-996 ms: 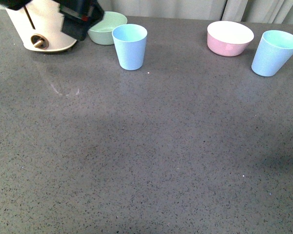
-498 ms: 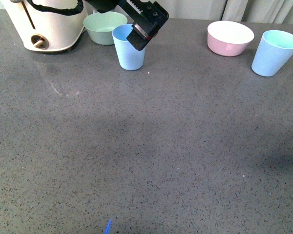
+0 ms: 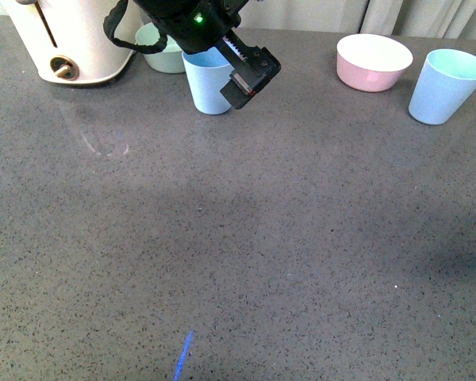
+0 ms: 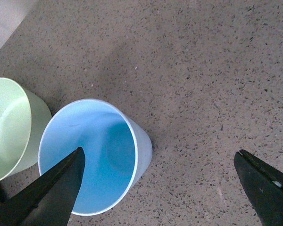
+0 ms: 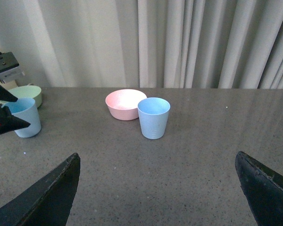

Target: Stack blue cups with both arms

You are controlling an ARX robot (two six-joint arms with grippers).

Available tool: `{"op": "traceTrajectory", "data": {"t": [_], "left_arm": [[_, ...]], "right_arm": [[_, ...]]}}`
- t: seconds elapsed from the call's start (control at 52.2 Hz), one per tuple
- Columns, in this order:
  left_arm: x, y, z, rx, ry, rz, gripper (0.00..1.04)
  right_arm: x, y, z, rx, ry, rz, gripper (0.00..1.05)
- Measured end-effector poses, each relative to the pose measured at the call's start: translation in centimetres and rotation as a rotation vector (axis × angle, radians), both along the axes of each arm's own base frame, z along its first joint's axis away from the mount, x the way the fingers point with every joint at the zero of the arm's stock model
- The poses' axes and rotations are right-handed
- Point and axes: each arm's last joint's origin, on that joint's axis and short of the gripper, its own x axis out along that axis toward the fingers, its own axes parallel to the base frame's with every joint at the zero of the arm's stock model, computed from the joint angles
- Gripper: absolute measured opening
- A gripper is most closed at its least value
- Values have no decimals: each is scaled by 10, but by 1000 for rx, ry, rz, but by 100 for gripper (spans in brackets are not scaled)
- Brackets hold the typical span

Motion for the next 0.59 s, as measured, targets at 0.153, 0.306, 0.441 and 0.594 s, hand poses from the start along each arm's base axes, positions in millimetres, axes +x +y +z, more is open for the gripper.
{"op": "traceTrajectory", "data": {"t": [0.153,0.306,0.441,0.594], "left_arm": [[5,-2,-6,17,22,8,96],[11,-4,-16,37,47,27,96],[16,-5,-23,44,71,60,92],[16,-6,-27,42,92,81,61]], "right_arm": [[0,0,0,0,0,0,96],[0,0,0,0,0,0,96],[0,0,0,0,0,0,96],[0,0,0,0,0,0,96]]}}
